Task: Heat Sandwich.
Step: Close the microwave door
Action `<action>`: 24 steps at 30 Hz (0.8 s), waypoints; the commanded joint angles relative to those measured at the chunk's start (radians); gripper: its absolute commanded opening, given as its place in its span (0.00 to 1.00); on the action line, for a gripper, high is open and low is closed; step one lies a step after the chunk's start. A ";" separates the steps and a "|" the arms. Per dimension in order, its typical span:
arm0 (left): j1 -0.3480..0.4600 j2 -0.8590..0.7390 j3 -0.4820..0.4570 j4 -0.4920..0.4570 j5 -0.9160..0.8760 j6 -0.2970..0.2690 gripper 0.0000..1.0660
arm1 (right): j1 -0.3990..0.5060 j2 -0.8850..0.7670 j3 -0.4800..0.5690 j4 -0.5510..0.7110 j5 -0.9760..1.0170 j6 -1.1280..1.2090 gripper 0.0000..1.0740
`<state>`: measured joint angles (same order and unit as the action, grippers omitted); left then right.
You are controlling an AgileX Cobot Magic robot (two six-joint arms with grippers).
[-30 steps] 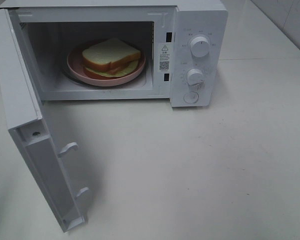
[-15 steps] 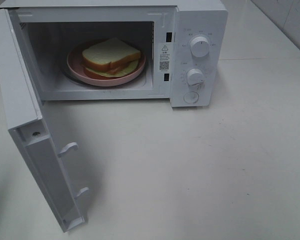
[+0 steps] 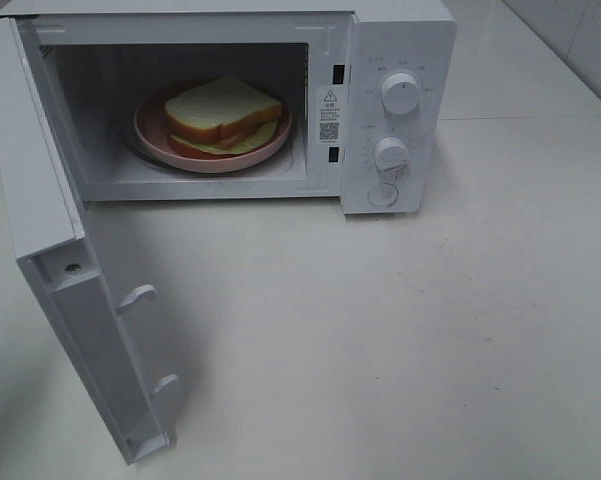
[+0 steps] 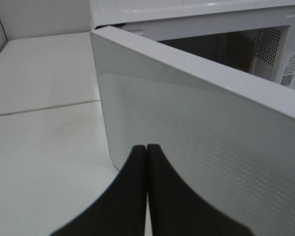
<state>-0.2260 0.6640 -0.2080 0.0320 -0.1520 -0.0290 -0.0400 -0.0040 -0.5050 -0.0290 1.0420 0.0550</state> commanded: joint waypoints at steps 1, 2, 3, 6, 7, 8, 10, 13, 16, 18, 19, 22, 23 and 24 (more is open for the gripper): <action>-0.003 0.097 0.001 0.014 -0.090 -0.030 0.00 | -0.003 -0.027 0.002 -0.006 -0.004 -0.004 0.53; -0.003 0.097 0.001 0.014 -0.090 -0.030 0.00 | -0.003 -0.027 0.002 -0.006 -0.004 -0.004 0.53; -0.003 0.126 0.001 0.021 -0.115 -0.030 0.00 | -0.003 -0.027 0.002 -0.006 -0.004 -0.004 0.53; -0.003 0.231 0.001 0.036 -0.216 -0.030 0.00 | -0.003 -0.027 0.002 -0.006 -0.004 -0.004 0.53; -0.003 0.231 0.001 0.036 -0.216 -0.030 0.00 | -0.003 -0.027 0.002 -0.006 -0.004 -0.004 0.53; -0.003 0.252 0.001 0.039 -0.234 -0.030 0.00 | -0.003 -0.027 0.002 -0.006 -0.004 -0.004 0.53; -0.003 0.326 0.000 0.046 -0.300 -0.031 0.00 | -0.003 -0.027 0.002 -0.006 -0.004 -0.004 0.53; -0.003 0.365 -0.001 0.058 -0.340 -0.038 0.00 | -0.003 -0.027 0.002 -0.006 -0.004 -0.004 0.53; -0.003 0.436 -0.001 0.060 -0.400 -0.038 0.00 | -0.003 -0.027 0.002 -0.006 -0.004 -0.004 0.53; -0.003 0.452 -0.001 0.060 -0.411 -0.038 0.00 | -0.003 -0.027 0.002 -0.006 -0.004 -0.004 0.53; -0.003 0.467 -0.001 0.060 -0.422 -0.038 0.00 | -0.003 -0.027 0.002 -0.006 -0.004 -0.004 0.53; -0.003 0.503 -0.001 0.062 -0.460 -0.038 0.00 | -0.003 -0.027 0.002 -0.006 -0.004 -0.004 0.53; -0.003 0.515 -0.001 0.066 -0.477 -0.038 0.00 | -0.003 -0.027 0.002 -0.006 -0.004 -0.004 0.53; -0.003 0.535 -0.002 0.076 -0.504 -0.038 0.00 | -0.003 -0.027 0.002 -0.006 -0.004 -0.004 0.53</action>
<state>-0.2260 1.1890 -0.2090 0.0970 -0.6140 -0.0580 -0.0400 -0.0040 -0.5050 -0.0280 1.0420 0.0550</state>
